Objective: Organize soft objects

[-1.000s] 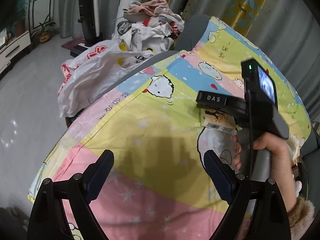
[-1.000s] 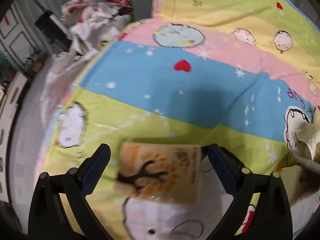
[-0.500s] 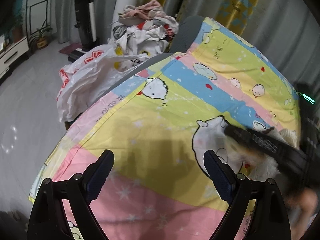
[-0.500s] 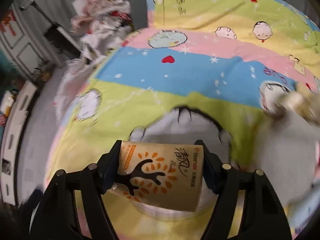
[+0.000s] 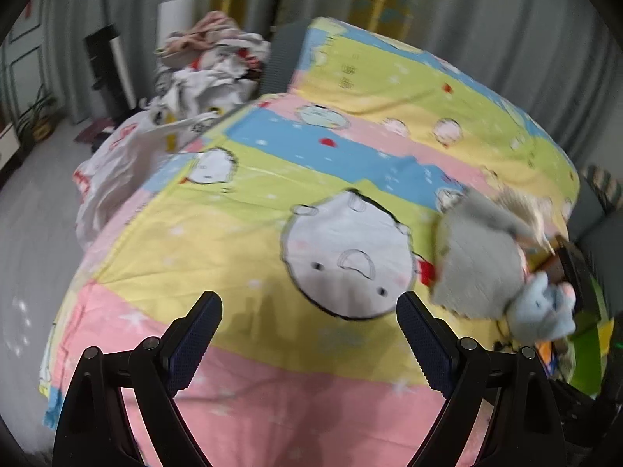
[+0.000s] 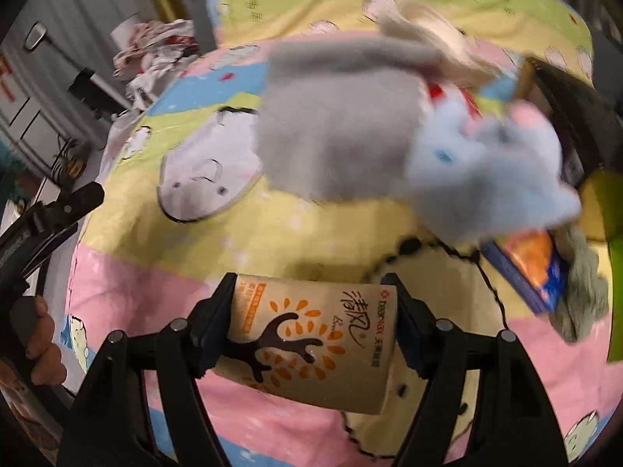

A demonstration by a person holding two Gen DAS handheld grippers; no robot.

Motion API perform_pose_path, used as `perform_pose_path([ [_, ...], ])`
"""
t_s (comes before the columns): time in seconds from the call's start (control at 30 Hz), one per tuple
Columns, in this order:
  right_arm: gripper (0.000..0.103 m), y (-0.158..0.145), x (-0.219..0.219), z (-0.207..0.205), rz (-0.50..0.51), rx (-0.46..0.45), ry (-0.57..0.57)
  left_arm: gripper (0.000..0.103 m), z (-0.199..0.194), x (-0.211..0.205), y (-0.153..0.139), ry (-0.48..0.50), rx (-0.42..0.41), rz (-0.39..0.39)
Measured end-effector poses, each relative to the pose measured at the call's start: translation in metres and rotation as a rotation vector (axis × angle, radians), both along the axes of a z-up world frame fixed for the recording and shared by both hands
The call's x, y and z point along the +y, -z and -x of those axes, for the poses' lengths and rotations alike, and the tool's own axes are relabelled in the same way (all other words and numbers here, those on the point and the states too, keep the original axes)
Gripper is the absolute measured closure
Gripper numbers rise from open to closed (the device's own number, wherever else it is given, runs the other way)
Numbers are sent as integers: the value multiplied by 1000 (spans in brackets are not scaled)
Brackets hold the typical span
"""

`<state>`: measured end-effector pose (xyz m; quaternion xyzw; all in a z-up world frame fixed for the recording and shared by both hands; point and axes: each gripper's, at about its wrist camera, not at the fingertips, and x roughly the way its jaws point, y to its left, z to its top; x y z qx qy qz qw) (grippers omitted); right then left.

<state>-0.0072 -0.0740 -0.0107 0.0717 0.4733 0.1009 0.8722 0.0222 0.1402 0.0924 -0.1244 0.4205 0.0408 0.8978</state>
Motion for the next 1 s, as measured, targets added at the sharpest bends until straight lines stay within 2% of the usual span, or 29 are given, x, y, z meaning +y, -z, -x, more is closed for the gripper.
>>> perform_pose_path([
  [0.1, 22, 2, -11, 4, -15, 20, -10, 11, 1, -17, 0, 80, 10, 38],
  [0.17, 12, -2, -18, 10, -58, 0, -20, 11, 3, -23, 1, 115, 14, 85],
  [0.27, 12, -12, -35, 15, -114, -40, 8, 11, 5, -35, 4, 154, 43, 131],
  [0.33, 13, -15, -46, 17, -148, -58, 31, 13, 6, -50, 10, 222, 69, 136],
  [0.4, 23, -13, -54, 16, -206, -45, 52, 24, 7, -67, 17, 298, 98, 133],
  [0.43, 35, -10, -57, 15, -233, -29, 54, 29, 7, -75, 20, 330, 117, 146],
  [0.47, 41, -7, -58, 13, -263, -9, 50, 30, 6, -81, 24, 363, 137, 166],
  [0.57, 46, 3, -59, 5, -324, 46, 52, 36, 4, -99, 36, 432, 192, 230],
  [0.6, 46, 7, -58, 4, -331, 60, 55, 41, 4, -104, 40, 447, 207, 242],
  [0.7, 51, 17, -54, 0, -340, 105, 53, 46, 2, -117, 51, 480, 239, 251],
  [0.73, 54, 20, -52, -1, -342, 113, 58, 54, 1, -119, 54, 487, 250, 258],
  [0.77, 55, 22, -51, -2, -344, 120, 59, 56, 0, -122, 57, 499, 261, 280],
  [0.83, 58, 24, -51, -2, -343, 122, 64, 57, 2, -125, 57, 500, 250, 286],
  [0.93, 63, 17, -56, 1, -349, 108, 66, 57, 9, -133, 45, 511, 189, 242],
  [1.0, 63, 4, -63, 7, -337, 67, 75, 57, 14, -138, 31, 522, 121, 249],
])
